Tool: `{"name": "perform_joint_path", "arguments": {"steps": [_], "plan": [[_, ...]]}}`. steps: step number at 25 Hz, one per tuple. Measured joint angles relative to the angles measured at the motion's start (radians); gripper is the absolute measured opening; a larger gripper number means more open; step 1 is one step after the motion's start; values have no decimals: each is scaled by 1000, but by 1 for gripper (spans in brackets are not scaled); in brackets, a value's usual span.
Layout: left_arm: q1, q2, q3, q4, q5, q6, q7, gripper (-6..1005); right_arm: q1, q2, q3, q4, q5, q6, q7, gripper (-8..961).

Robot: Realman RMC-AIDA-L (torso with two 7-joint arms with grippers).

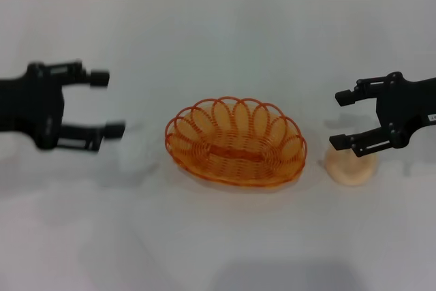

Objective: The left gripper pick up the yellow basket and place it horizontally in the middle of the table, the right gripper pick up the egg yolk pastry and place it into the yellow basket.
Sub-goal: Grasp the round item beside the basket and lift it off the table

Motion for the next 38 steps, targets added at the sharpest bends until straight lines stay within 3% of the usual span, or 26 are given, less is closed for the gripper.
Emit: {"name": "perform_joint_path", "arguments": {"steps": [7, 12, 17, 25, 31, 38], "plan": [[7, -3, 5, 120, 194, 63, 38, 893, 3, -14, 3, 6, 0, 8, 42, 826], [39, -10, 27, 162, 200, 67, 61, 893, 7, -24, 3, 14, -8, 14, 78, 826], [65, -33, 29, 189, 201, 60, 102, 893, 30, -26, -4, 14, -44, 17, 126, 825], [68, -44, 30, 215, 205, 53, 106, 893, 124, -2, -21, 15, -228, 11, 239, 825], [69, -53, 30, 219, 207, 43, 106, 893, 182, 0, -47, 48, -341, 6, 310, 825], [63, -56, 31, 220, 213, 34, 101, 893, 196, 1, -52, 65, -400, 10, 325, 825]]}}
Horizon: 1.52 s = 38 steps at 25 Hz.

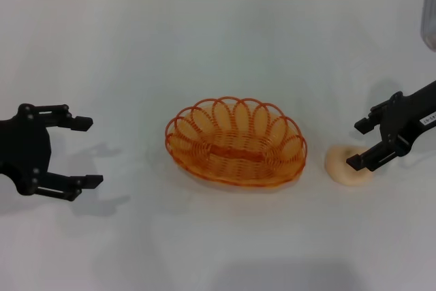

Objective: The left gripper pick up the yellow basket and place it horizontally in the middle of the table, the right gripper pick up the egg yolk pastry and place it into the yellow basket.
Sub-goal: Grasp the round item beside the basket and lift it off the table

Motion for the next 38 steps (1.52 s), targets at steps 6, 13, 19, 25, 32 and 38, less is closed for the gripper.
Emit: {"name": "perform_joint_path", "arguments": {"steps": [6, 13, 19, 25, 32, 38], "plan": [[-3, -2, 6, 1, 2, -3, -2, 893, -1, 0, -17, 17, -15, 4, -2, 795], [-6, -2, 18, 2, 5, -17, -5, 893, 0, -2, -29, 17, -32, -2, -8, 714], [-3, -3, 52, 2, 6, -37, -11, 893, 4, -7, -44, 17, -32, -9, -9, 483], [-2, -3, 57, 2, 7, -38, -11, 893, 6, -7, -45, 12, -26, -9, -10, 214], [3, -3, 59, 1, 8, -35, -11, 893, 12, -9, -30, -23, -20, -25, -12, 131], [9, -3, 58, 4, 11, -34, -11, 893, 30, 4, 30, -204, 14, -96, 30, 92]]}}
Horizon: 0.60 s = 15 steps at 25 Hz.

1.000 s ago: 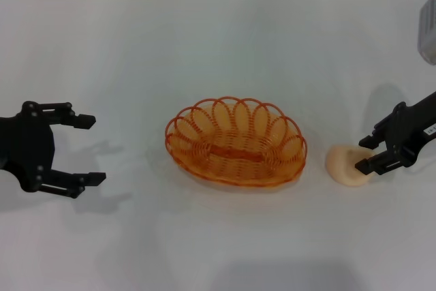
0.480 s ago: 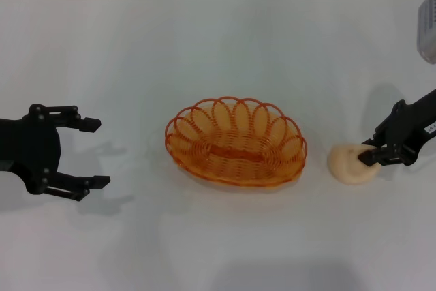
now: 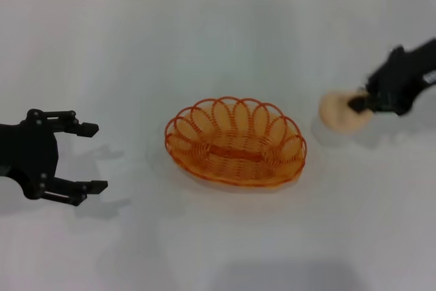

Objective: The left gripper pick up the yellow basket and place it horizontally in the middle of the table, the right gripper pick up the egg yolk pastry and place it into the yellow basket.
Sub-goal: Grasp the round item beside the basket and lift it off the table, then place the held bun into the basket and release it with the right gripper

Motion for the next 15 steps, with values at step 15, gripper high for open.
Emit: {"name": "perform_joint_path", "arguments": {"steps": [15], "plan": [[26, 0, -3, 26, 11, -1, -3, 893, 123, 19, -265, 96, 241, 185, 119, 47]]}}
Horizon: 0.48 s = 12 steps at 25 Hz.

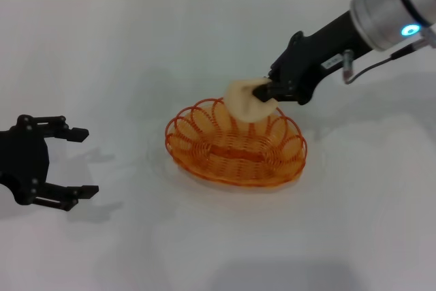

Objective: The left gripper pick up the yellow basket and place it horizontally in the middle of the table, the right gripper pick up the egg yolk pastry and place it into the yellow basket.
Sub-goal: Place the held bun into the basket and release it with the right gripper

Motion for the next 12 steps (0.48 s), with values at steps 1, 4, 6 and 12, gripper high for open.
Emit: {"name": "perform_joint_path", "arguments": {"steps": [1, 4, 6, 12], "plan": [[0, 0, 0, 0, 0, -1, 1, 893, 6, 0, -2, 19, 2, 14, 2, 45], [0, 0, 1, 0, 0, -3, 1, 893, 34, 0, -4, 102, 31, 48, -4, 44], [0, 0, 2, 0, 0, -3, 2, 893, 39, -1, -4, 135, 51, 69, -10, 51], [0, 0, 3, 0, -1, -4, 4, 893, 30, -1, -20, 160, 106, 73, -18, 126]]}}
